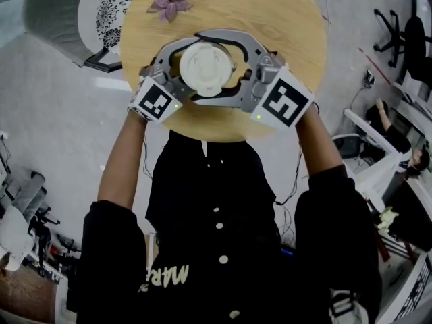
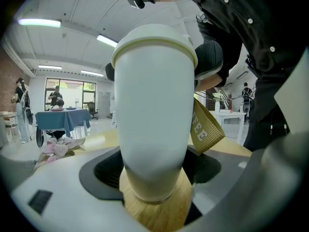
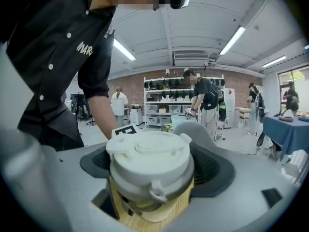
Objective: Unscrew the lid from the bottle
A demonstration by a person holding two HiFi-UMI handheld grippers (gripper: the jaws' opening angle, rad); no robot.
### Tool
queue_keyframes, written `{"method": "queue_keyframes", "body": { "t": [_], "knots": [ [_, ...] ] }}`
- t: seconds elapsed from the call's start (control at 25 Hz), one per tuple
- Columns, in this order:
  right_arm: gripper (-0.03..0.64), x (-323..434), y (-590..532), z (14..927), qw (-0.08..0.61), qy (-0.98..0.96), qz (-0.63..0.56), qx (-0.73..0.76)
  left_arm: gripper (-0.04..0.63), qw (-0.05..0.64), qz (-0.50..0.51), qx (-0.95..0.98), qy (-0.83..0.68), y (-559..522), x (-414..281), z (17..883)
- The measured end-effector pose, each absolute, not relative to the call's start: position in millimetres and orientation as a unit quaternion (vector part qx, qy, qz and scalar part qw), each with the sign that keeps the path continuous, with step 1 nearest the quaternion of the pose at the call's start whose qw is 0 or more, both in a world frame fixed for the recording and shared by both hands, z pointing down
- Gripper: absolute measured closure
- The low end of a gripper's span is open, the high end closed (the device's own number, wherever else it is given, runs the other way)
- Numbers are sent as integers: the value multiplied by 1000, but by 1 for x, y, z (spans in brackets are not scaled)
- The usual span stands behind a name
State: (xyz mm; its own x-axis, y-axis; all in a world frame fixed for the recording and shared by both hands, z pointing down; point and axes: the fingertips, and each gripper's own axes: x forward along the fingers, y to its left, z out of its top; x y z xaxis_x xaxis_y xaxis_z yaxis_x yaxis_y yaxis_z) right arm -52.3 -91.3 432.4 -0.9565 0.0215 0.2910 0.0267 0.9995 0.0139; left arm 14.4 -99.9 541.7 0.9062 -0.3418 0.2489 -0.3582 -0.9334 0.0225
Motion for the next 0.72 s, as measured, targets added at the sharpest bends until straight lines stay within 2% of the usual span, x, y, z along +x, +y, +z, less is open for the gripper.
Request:
{"method": "queue_keyframes", "body": {
  "t": [0.36,0.72],
  "knots": [
    [143,-48,-89,390,106,-994,1,20,238,37,131,974,-183,-97,15,539],
    [141,-26,-94,326,70,-988,49,125,219,76,179,957,-217,-90,-25,523]
  ]
}}
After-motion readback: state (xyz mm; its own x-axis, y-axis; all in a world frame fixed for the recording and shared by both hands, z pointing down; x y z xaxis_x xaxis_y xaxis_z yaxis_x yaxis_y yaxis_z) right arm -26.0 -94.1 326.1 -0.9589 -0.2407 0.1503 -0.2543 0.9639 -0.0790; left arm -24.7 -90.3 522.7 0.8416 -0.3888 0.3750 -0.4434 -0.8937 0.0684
